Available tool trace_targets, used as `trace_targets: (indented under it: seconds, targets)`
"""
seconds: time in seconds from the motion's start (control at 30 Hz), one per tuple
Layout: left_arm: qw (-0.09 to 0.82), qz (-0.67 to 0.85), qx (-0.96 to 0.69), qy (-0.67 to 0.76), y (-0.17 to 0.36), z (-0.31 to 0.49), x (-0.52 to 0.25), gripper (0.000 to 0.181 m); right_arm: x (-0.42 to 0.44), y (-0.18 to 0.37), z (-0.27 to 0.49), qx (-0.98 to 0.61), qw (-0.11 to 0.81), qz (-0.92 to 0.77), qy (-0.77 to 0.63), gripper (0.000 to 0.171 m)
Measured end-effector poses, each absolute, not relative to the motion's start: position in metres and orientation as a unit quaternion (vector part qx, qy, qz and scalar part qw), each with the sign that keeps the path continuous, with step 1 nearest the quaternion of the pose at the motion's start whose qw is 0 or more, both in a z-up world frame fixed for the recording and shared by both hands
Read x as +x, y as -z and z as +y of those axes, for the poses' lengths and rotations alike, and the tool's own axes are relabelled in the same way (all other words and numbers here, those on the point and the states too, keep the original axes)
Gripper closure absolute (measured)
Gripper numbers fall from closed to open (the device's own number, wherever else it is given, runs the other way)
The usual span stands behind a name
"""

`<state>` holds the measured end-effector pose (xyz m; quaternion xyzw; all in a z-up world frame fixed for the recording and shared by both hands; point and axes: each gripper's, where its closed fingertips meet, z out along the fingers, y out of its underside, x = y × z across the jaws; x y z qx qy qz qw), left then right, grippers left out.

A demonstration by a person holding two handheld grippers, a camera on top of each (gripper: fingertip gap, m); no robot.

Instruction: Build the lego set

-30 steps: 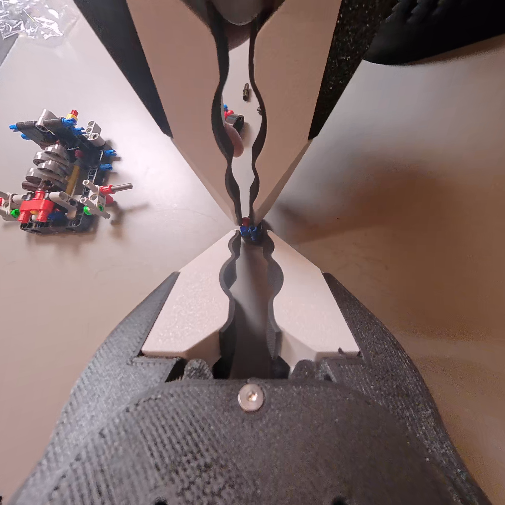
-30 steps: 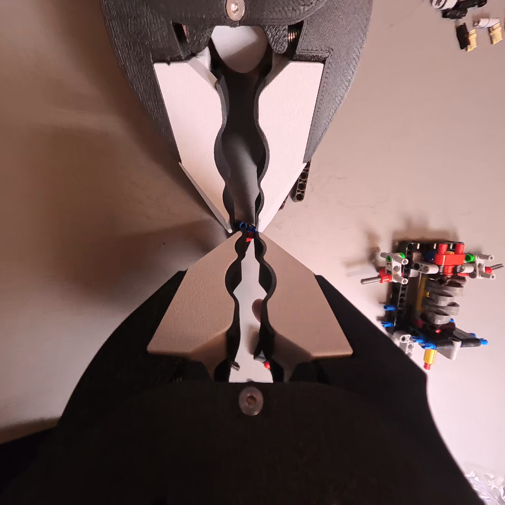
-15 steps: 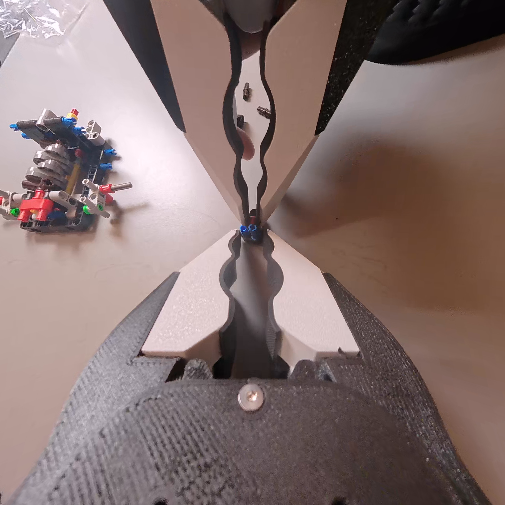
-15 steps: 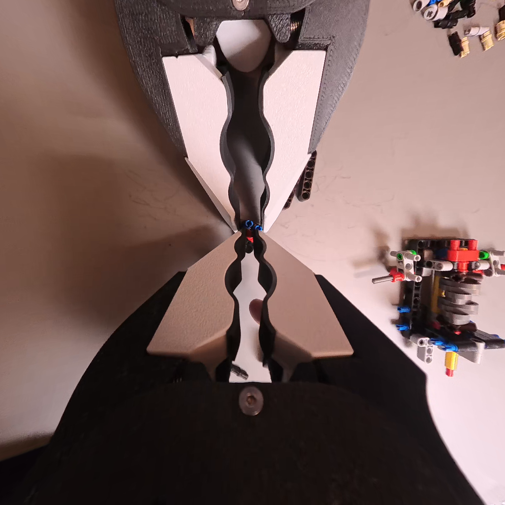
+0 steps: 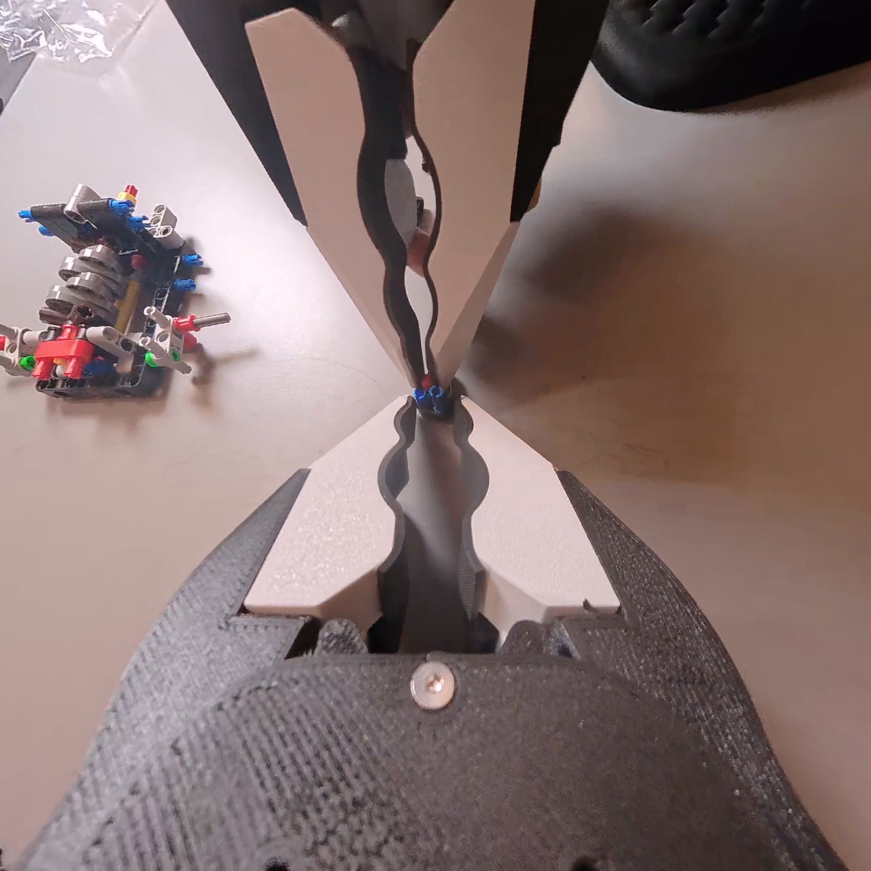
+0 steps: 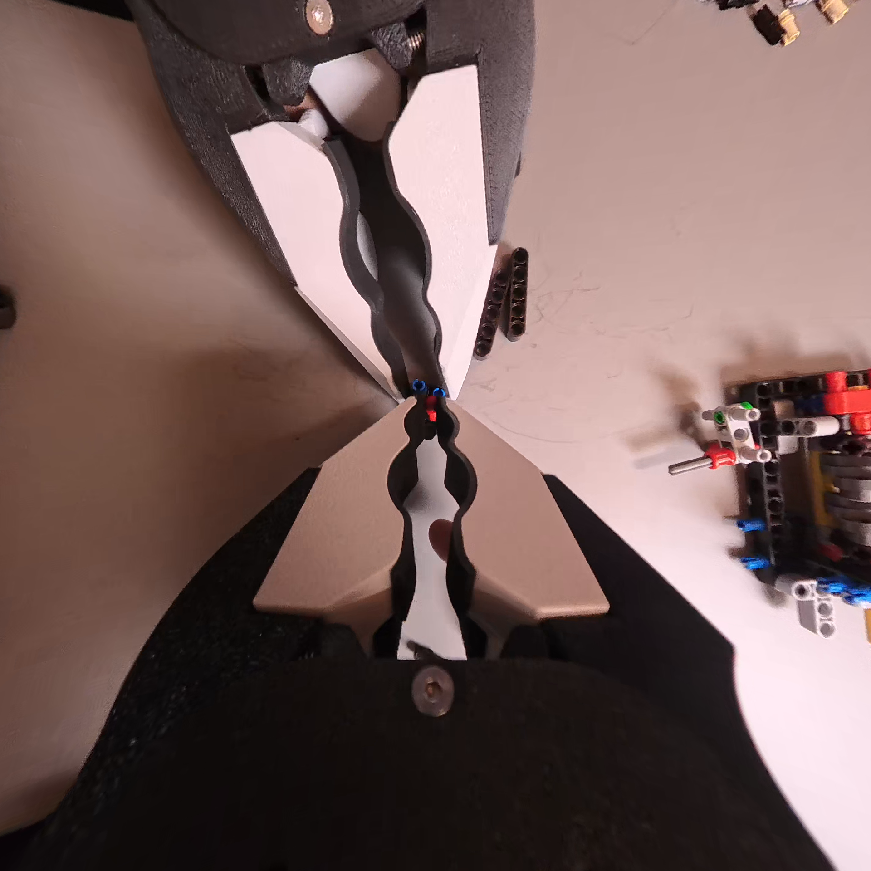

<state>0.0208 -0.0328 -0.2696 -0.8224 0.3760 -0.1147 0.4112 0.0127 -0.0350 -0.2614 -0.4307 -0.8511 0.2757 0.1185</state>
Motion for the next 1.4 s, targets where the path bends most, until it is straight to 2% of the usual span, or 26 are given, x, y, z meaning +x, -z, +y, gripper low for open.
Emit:
trace_targets:
  seconds: [0.43,1.4]
  targets:
    - [0.410,0.375,-0.823,0.119,0.2697,-0.0327,0.0210,0.167,0.0142,0.2594,-0.0343,-0.461,0.119,-0.805,-0.355,0.169]
    - [0.409,0.377,-0.822,0.121,0.2698,-0.0324,0.0209,0.167,0.0120,0.2578,-0.0324,-0.516,0.136,-0.738,-0.413,0.169]
